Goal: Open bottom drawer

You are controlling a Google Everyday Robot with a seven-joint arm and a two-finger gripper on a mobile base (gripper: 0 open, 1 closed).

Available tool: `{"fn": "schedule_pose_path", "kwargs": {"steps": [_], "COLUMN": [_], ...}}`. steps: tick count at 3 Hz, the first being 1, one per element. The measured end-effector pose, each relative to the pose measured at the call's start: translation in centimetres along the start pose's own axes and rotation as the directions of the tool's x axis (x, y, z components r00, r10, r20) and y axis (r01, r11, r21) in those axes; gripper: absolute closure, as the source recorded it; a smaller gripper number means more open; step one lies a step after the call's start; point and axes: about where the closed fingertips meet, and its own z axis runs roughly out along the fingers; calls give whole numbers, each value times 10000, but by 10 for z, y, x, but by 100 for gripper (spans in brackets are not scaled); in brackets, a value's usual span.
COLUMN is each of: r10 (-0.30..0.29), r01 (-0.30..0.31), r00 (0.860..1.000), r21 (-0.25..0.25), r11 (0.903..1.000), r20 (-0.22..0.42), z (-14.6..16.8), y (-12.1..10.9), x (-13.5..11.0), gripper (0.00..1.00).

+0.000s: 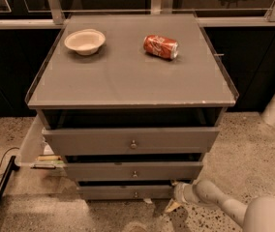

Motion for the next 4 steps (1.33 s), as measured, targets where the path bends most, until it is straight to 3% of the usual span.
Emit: {"fn": "schedule_pose_path", "kwargs": {"steps": [4], "r10": [1], "r01": [-1], "r00": [10000], "r21": [0], "r11": [10000], "r20": [0], "z": [-5], "y": [-2], "x": [-4], "gripper": [89]}}
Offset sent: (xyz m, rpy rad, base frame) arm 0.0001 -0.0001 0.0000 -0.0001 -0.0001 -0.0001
